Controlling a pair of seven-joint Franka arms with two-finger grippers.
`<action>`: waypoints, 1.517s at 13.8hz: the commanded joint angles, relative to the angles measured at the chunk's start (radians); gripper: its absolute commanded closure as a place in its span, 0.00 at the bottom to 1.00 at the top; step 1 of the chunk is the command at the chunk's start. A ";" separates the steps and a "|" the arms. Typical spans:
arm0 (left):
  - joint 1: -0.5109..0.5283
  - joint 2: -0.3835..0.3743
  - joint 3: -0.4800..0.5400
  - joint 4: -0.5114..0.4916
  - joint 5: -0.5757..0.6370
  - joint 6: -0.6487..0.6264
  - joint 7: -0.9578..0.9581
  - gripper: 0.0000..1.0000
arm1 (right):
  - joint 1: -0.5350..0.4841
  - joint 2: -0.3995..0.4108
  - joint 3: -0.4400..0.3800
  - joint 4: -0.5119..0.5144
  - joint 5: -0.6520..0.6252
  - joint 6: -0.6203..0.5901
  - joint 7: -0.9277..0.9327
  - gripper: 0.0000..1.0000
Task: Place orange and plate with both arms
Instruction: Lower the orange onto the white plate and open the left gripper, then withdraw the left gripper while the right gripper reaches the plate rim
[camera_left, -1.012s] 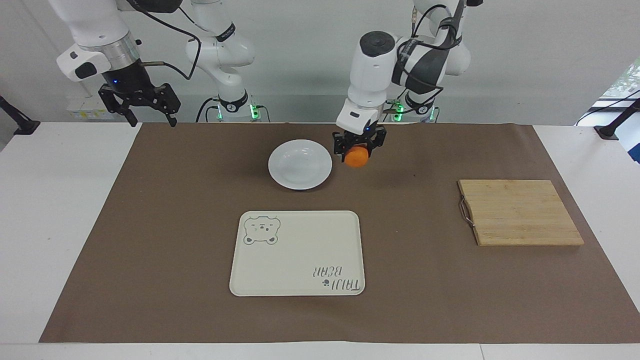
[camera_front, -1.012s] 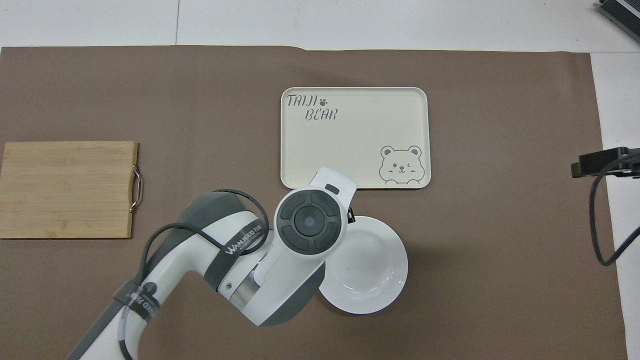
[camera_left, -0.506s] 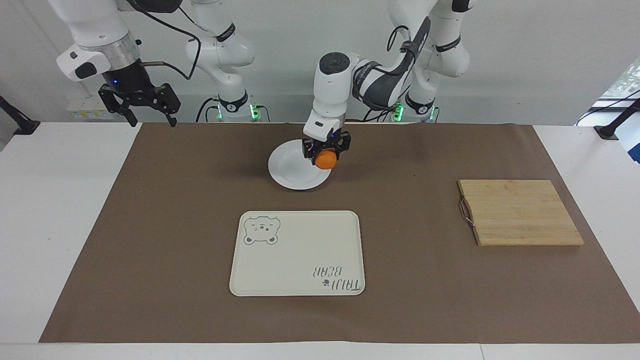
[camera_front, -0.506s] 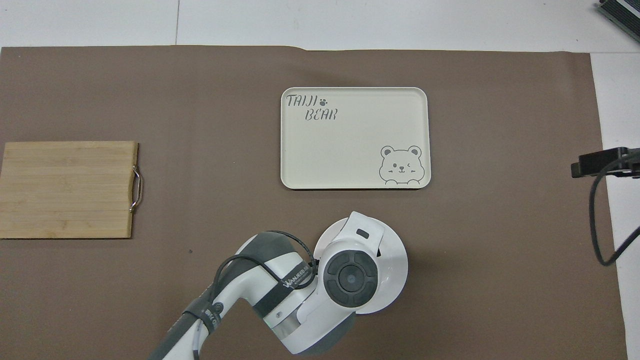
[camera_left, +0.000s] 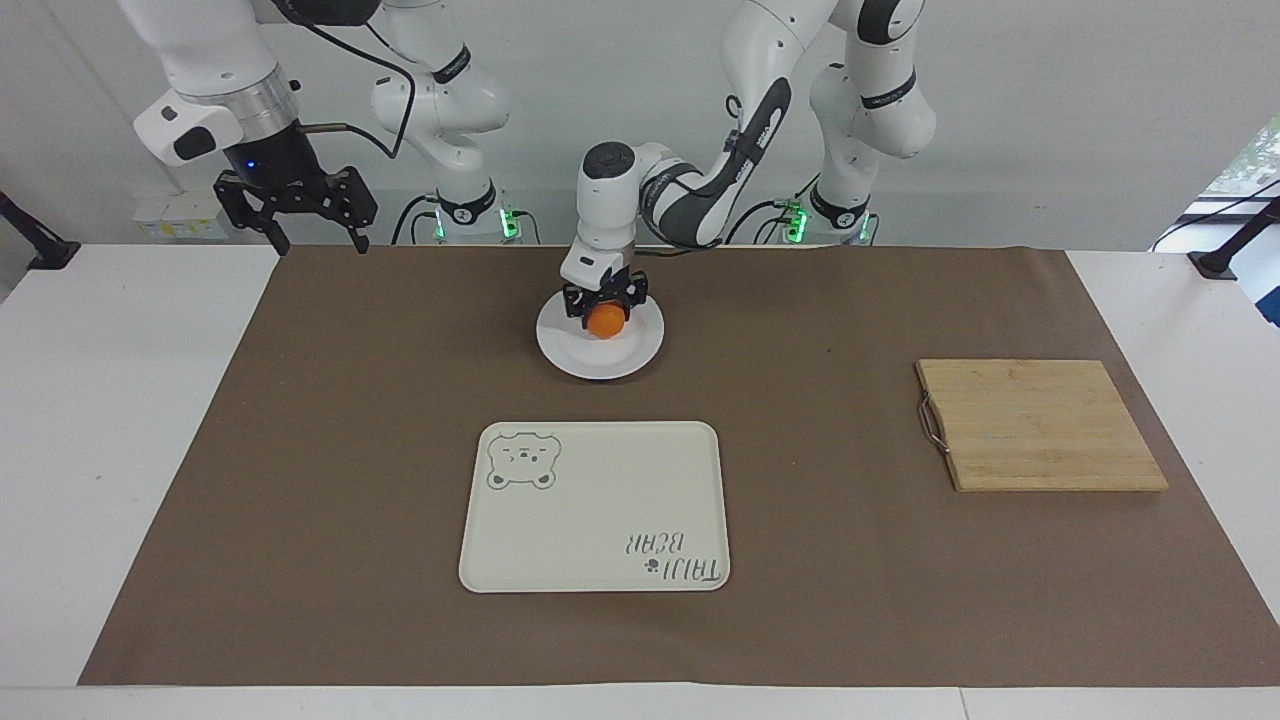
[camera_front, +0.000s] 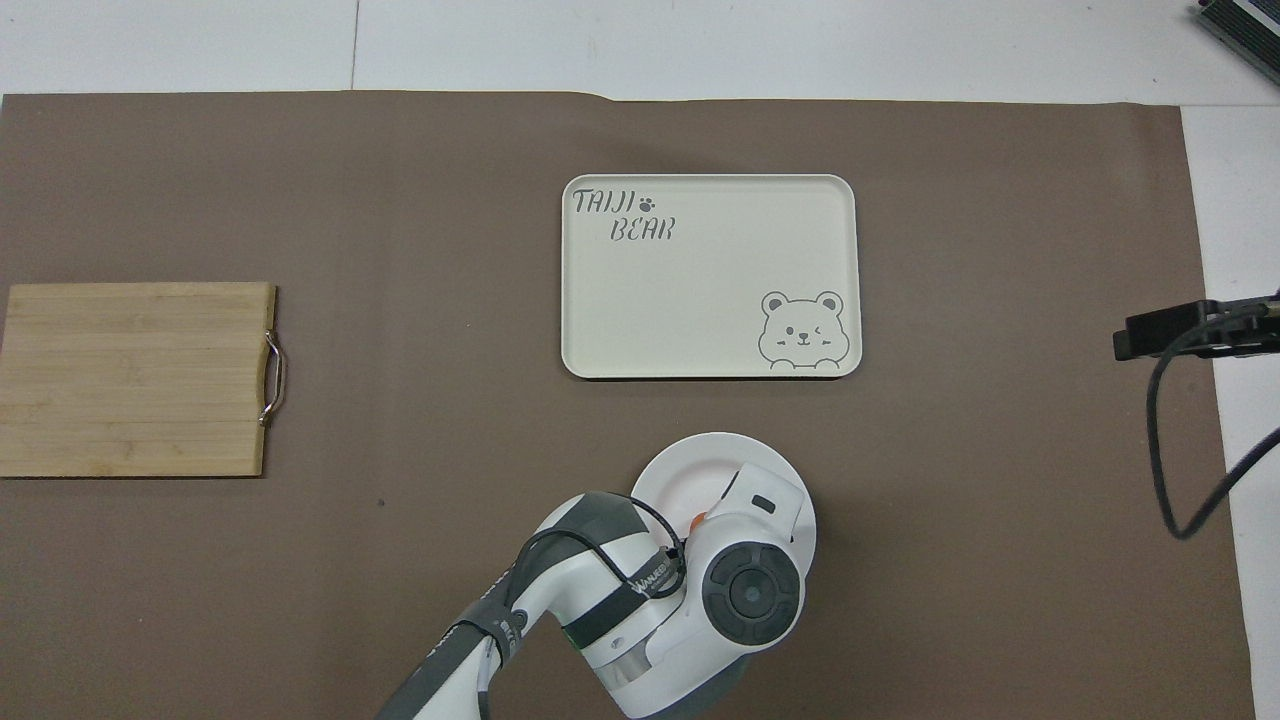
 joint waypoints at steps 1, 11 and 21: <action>0.026 -0.069 0.012 0.017 0.015 -0.068 0.016 0.00 | -0.008 -0.016 0.003 -0.043 0.060 0.012 -0.029 0.00; 0.363 -0.169 0.016 0.109 0.003 -0.288 0.487 0.00 | -0.011 -0.100 -0.001 -0.285 0.417 0.061 -0.065 0.00; 0.757 -0.229 0.024 0.251 -0.043 -0.488 1.130 0.00 | 0.065 -0.054 0.003 -0.631 0.671 0.388 -0.323 0.00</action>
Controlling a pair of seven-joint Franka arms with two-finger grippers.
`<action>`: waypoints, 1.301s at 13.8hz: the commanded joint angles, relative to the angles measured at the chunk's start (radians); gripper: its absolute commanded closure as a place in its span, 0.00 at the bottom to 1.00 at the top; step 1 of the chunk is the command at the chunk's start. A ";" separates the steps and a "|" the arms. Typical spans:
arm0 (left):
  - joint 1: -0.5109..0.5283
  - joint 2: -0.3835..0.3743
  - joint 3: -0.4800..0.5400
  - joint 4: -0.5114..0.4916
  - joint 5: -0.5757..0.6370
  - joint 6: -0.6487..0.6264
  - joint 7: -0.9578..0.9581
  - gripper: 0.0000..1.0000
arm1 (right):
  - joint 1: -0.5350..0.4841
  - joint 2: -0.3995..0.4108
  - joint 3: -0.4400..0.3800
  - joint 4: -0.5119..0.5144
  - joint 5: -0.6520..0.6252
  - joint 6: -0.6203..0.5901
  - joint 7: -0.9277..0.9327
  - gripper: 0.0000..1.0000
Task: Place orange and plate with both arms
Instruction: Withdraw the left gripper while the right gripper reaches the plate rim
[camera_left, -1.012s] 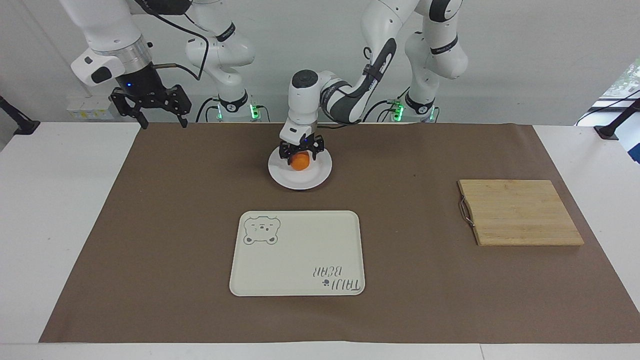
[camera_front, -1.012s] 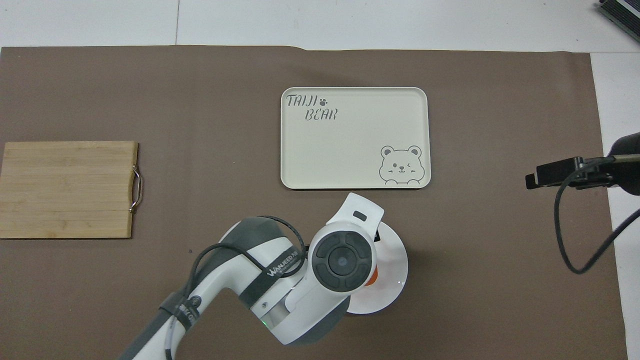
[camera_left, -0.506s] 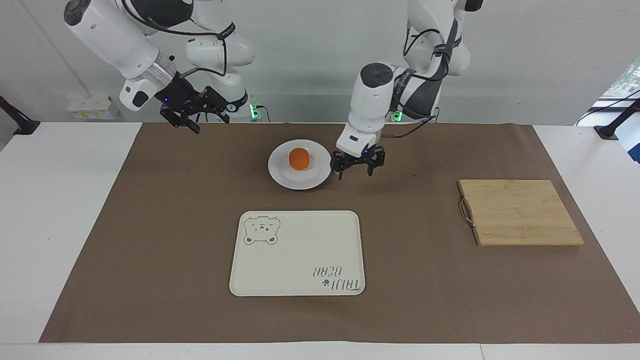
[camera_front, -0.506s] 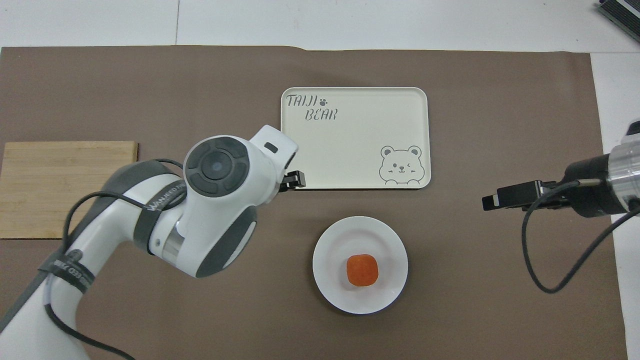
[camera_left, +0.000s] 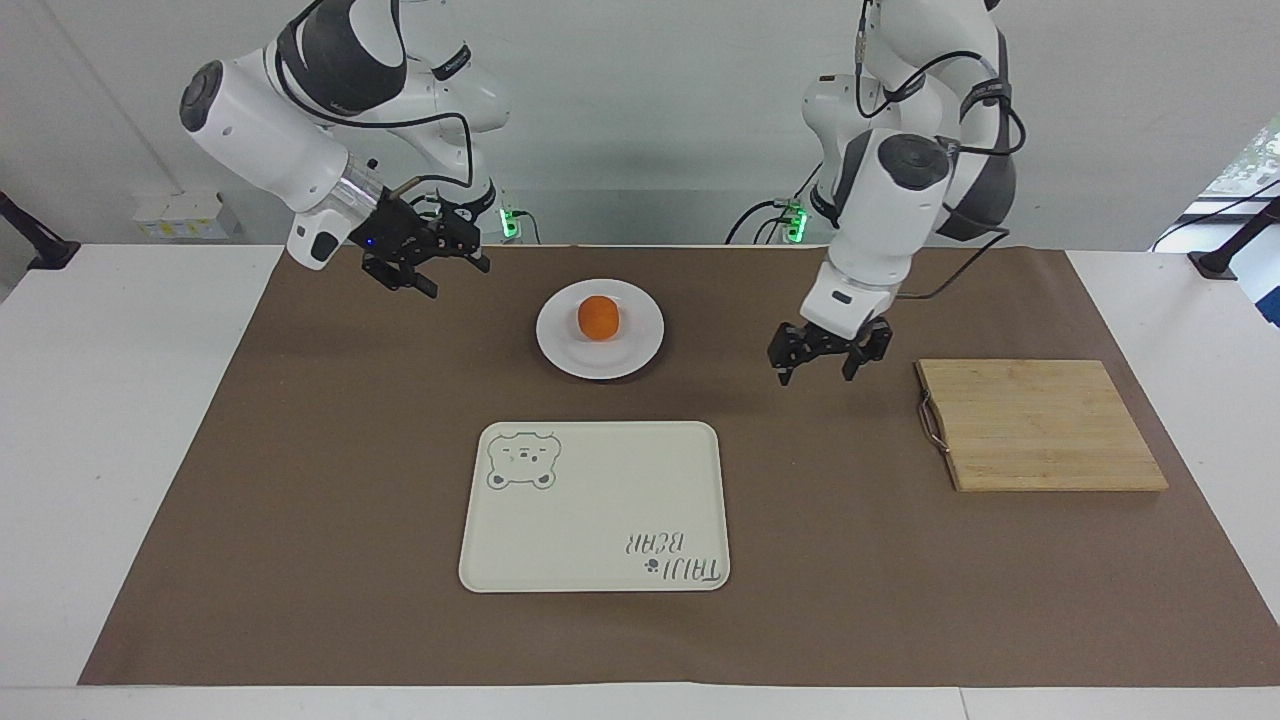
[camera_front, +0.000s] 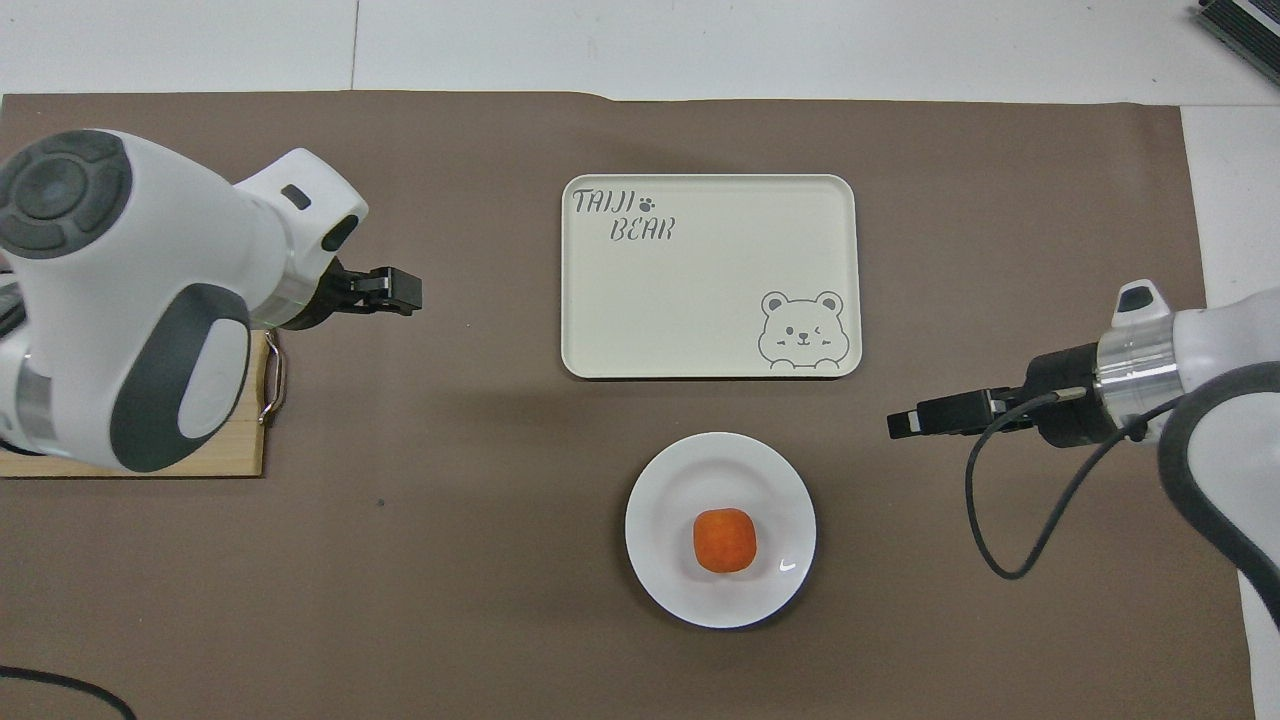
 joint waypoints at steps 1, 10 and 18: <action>0.068 -0.009 -0.005 0.081 -0.013 -0.113 0.146 0.00 | 0.059 -0.017 0.003 -0.103 0.061 0.105 -0.027 0.00; 0.135 -0.033 -0.004 0.241 0.065 -0.413 0.264 0.00 | 0.090 0.027 0.003 -0.305 0.218 0.220 -0.171 0.00; 0.165 -0.110 -0.001 0.105 0.051 -0.315 0.247 0.00 | 0.119 0.090 0.003 -0.419 0.428 0.289 -0.342 0.00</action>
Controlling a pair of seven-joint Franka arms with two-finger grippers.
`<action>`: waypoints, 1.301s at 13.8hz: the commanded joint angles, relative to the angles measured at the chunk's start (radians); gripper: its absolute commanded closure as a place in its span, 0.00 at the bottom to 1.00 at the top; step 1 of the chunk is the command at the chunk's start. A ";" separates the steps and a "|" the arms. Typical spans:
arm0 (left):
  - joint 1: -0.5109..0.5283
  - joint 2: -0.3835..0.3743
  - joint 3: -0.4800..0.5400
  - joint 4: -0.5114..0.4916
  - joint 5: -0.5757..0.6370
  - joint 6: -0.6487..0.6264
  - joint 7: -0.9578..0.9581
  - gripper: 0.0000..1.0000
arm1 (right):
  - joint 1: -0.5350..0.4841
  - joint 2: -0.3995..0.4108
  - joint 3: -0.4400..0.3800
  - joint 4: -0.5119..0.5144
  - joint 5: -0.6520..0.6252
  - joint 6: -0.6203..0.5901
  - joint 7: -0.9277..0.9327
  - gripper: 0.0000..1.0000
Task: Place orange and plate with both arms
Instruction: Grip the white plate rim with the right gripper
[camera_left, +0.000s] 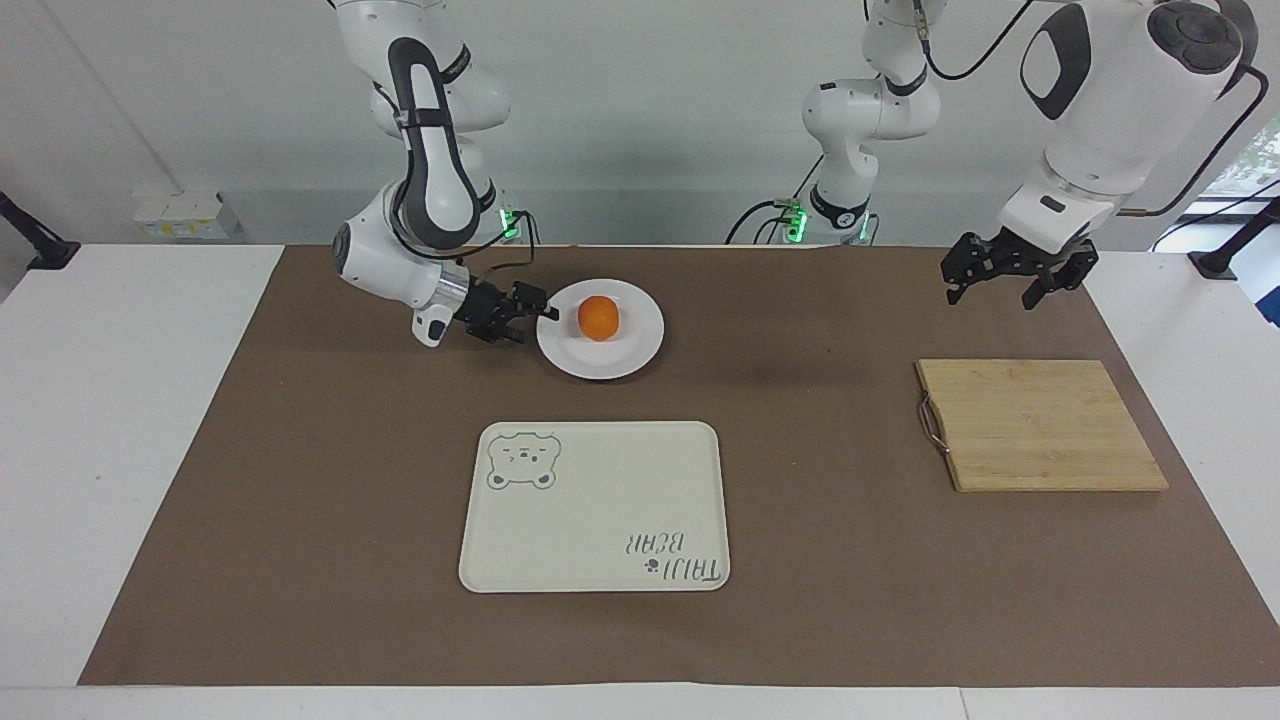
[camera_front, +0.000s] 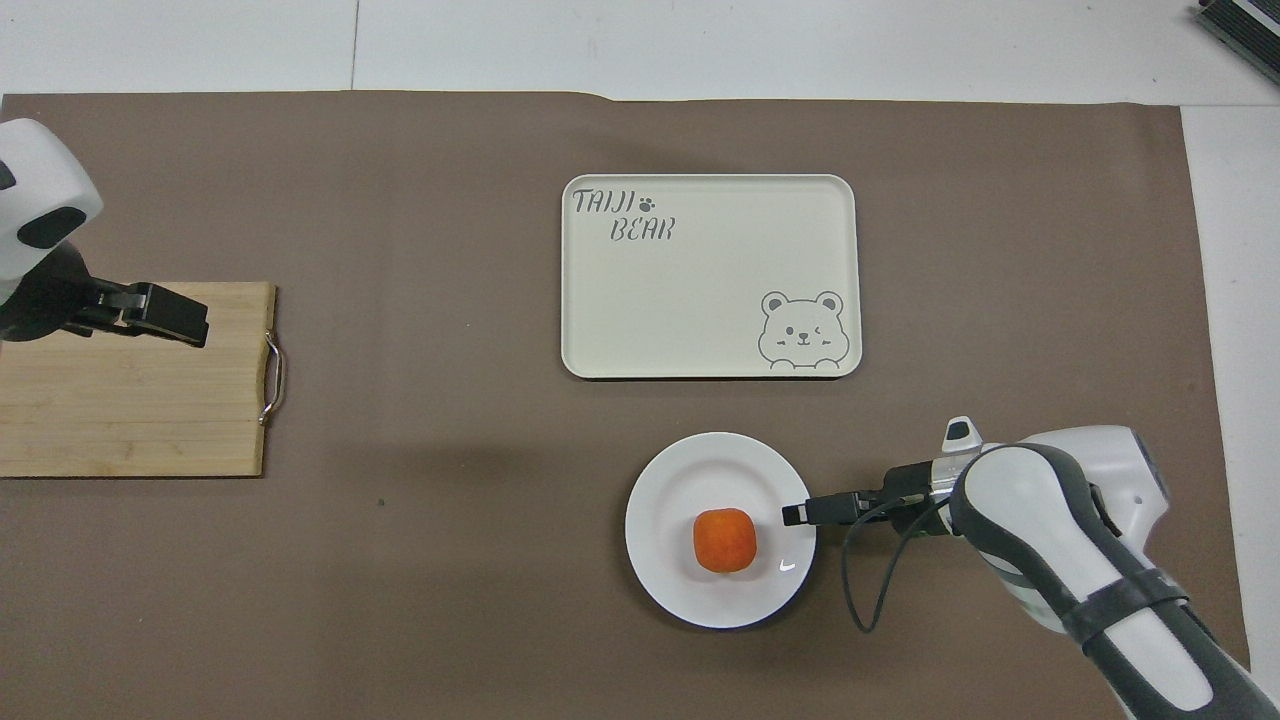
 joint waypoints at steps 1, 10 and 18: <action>0.009 -0.039 -0.007 -0.046 0.005 0.028 -0.002 0.00 | 0.035 0.005 0.001 -0.032 0.086 0.036 -0.032 0.00; 0.006 -0.093 -0.007 -0.100 -0.004 0.058 -0.040 0.00 | 0.058 0.002 -0.001 -0.042 0.110 0.054 -0.021 0.82; 0.017 -0.093 -0.005 -0.095 -0.002 0.049 -0.037 0.00 | 0.049 0.009 -0.001 -0.035 0.119 0.053 -0.061 1.00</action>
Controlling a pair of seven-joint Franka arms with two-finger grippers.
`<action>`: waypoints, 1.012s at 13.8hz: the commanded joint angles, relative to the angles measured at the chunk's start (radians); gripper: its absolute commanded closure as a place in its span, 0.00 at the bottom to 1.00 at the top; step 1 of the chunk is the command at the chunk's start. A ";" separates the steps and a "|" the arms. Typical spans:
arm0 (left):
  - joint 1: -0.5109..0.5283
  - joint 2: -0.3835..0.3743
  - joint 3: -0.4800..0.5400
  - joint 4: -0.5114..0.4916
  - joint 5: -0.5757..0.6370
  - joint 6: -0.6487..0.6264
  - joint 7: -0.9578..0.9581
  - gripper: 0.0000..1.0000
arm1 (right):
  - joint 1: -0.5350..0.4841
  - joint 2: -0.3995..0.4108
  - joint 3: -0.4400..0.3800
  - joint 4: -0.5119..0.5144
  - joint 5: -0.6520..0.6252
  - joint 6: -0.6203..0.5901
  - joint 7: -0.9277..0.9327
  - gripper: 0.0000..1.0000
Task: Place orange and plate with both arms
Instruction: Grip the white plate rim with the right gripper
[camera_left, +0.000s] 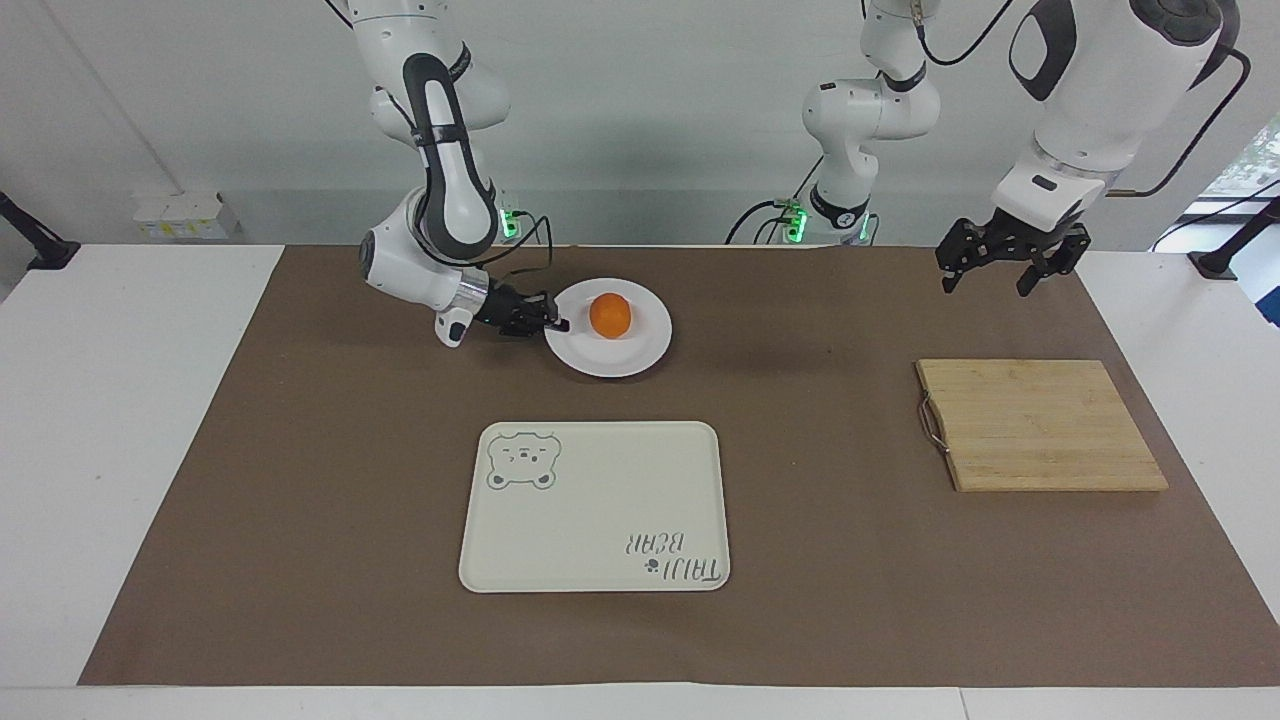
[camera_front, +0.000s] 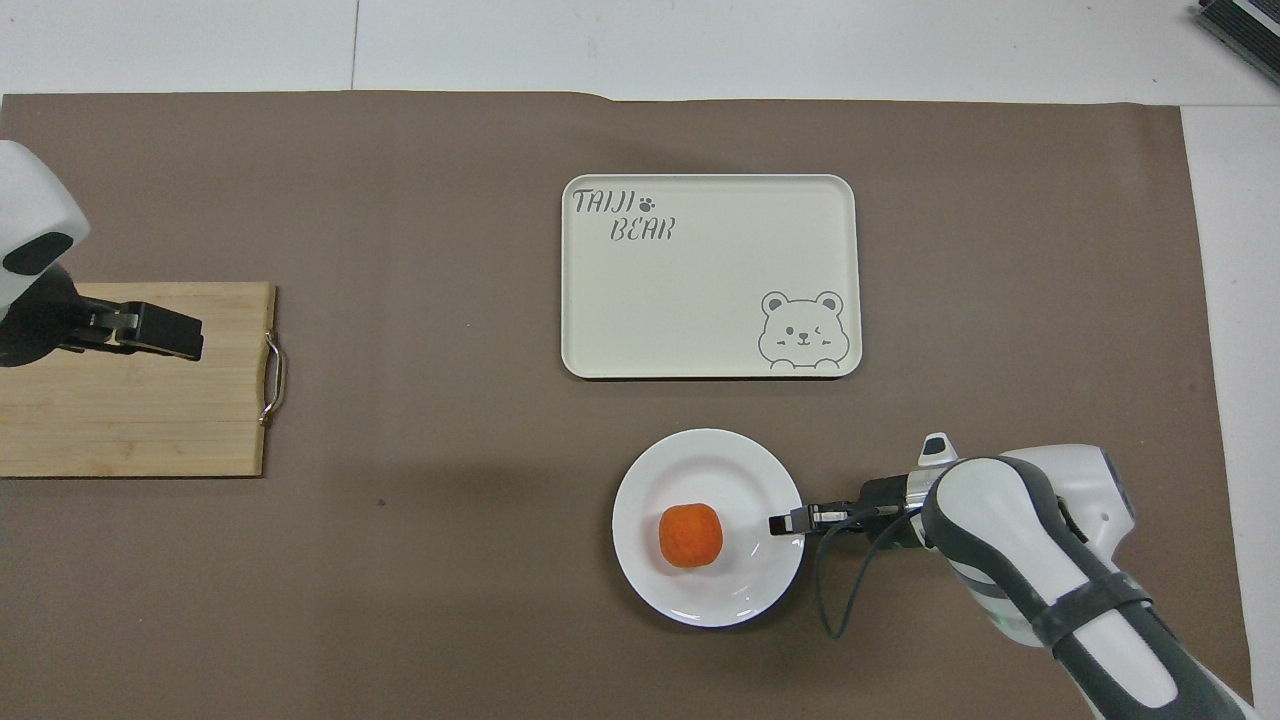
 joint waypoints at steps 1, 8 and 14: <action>0.014 -0.025 -0.004 -0.028 -0.001 0.015 -0.010 0.00 | -0.013 0.005 0.005 -0.001 0.071 0.011 -0.102 1.00; 0.014 -0.023 -0.004 -0.028 -0.001 0.015 -0.008 0.00 | -0.063 0.042 0.003 0.085 0.148 -0.062 -0.223 1.00; 0.014 -0.023 -0.004 -0.028 -0.001 0.015 -0.010 0.00 | -0.085 0.115 0.003 0.223 0.178 -0.114 -0.105 1.00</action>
